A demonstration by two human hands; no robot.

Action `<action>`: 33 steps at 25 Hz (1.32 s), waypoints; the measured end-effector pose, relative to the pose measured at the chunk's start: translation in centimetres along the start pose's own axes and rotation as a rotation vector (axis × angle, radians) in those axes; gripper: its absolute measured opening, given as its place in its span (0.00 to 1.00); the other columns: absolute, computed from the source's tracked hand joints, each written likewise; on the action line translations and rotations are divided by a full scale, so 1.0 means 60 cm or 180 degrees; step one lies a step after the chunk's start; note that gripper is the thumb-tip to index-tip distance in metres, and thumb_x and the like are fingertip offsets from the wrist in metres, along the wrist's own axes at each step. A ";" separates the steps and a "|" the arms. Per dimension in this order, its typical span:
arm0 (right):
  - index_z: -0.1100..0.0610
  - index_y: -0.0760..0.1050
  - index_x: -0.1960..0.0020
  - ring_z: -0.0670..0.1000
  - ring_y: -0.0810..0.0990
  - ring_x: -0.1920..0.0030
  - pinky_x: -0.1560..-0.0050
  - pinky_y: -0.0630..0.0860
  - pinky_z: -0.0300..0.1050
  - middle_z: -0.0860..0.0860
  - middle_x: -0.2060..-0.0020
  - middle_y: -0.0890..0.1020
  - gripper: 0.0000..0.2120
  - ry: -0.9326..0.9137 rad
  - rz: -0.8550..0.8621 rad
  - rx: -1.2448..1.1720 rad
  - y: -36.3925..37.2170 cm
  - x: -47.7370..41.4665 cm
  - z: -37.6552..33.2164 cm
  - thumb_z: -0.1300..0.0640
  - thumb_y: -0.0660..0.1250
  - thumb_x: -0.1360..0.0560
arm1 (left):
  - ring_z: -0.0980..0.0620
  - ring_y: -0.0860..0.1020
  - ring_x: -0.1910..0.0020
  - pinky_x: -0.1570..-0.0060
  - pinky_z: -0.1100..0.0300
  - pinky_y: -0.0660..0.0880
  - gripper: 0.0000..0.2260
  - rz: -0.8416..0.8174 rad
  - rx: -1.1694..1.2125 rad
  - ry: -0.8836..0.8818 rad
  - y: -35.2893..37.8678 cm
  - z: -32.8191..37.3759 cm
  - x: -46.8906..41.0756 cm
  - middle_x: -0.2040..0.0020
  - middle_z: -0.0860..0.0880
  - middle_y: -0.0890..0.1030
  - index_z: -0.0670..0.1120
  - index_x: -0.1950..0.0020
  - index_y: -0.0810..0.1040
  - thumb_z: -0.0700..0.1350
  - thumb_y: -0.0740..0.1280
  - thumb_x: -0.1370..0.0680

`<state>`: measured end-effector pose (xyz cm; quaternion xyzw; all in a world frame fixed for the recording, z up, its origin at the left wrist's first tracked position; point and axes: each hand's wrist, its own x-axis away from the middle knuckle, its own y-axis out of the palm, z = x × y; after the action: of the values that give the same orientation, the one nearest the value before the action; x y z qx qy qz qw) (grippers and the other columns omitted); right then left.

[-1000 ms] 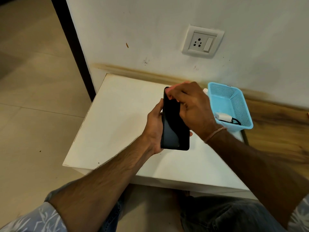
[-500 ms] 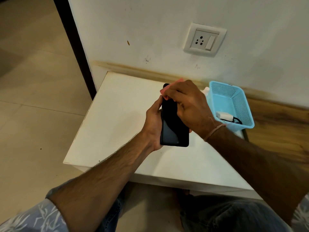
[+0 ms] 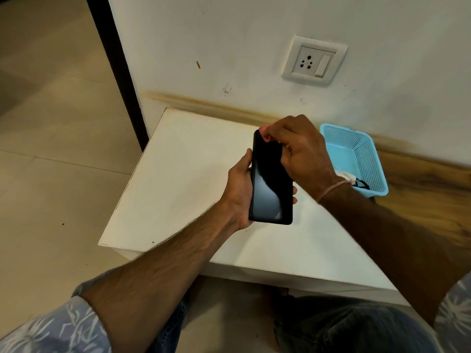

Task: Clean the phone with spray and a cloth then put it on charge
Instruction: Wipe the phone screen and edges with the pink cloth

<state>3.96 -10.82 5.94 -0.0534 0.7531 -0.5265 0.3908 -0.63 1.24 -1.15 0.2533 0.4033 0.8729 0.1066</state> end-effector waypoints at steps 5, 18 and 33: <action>0.64 0.82 0.50 0.60 0.79 0.52 0.54 0.77 0.48 0.56 0.53 0.83 0.12 -0.0474 -0.0100 -0.0154 0.012 0.029 -0.050 0.66 0.60 0.26 | 0.44 0.84 0.58 0.57 0.52 0.81 0.21 0.0051 0.0144 0.0060 -0.004 0.007 0.004 0.56 0.44 0.85 0.47 0.53 0.86 0.61 0.62 0.20; 0.64 0.82 0.50 0.60 0.78 0.52 0.53 0.77 0.55 0.57 0.54 0.83 0.09 0.0268 0.0019 -0.0147 -0.001 -0.010 -0.014 0.68 0.64 0.25 | 0.38 0.83 0.56 0.49 0.41 0.79 0.27 0.0015 0.0047 0.0141 -0.001 -0.002 -0.002 0.51 0.38 0.84 0.44 0.49 0.86 0.63 0.56 0.19; 0.62 0.82 0.50 0.59 0.76 0.51 0.53 0.75 0.52 0.56 0.55 0.81 0.11 0.0860 0.0333 -0.0204 0.019 -0.009 -0.023 0.68 0.62 0.26 | 0.43 0.85 0.59 0.59 0.51 0.82 0.25 0.0291 0.0183 0.0229 0.001 -0.002 -0.004 0.55 0.43 0.86 0.48 0.54 0.88 0.62 0.57 0.20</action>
<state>3.83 -9.03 5.46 0.0449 0.8170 -0.4835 0.3109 -0.49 1.01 -1.25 0.2429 0.4197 0.8734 0.0447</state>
